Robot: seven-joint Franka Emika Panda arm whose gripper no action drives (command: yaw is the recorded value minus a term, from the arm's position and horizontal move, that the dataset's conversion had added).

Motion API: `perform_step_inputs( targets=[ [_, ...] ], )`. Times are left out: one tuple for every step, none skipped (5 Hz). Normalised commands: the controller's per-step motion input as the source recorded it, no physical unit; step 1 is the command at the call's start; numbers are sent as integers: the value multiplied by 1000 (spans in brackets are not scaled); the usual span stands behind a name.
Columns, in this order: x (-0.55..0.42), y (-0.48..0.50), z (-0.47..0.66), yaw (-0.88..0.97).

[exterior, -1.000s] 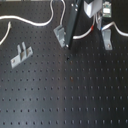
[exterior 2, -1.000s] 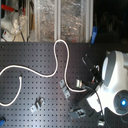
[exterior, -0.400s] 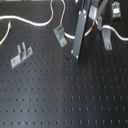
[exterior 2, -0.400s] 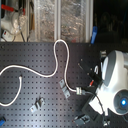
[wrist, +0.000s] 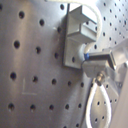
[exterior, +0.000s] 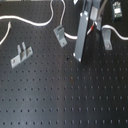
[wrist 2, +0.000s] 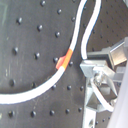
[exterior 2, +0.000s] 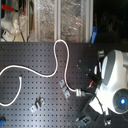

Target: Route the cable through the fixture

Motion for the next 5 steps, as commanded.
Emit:
perform_step_inputs(
  targets=[
    [-312, -152, 7, -180],
    [-53, 32, -25, 0],
    [-76, 143, 43, -17],
    [-287, 179, 313, 0],
    [-271, 174, 234, 0]
  ],
)
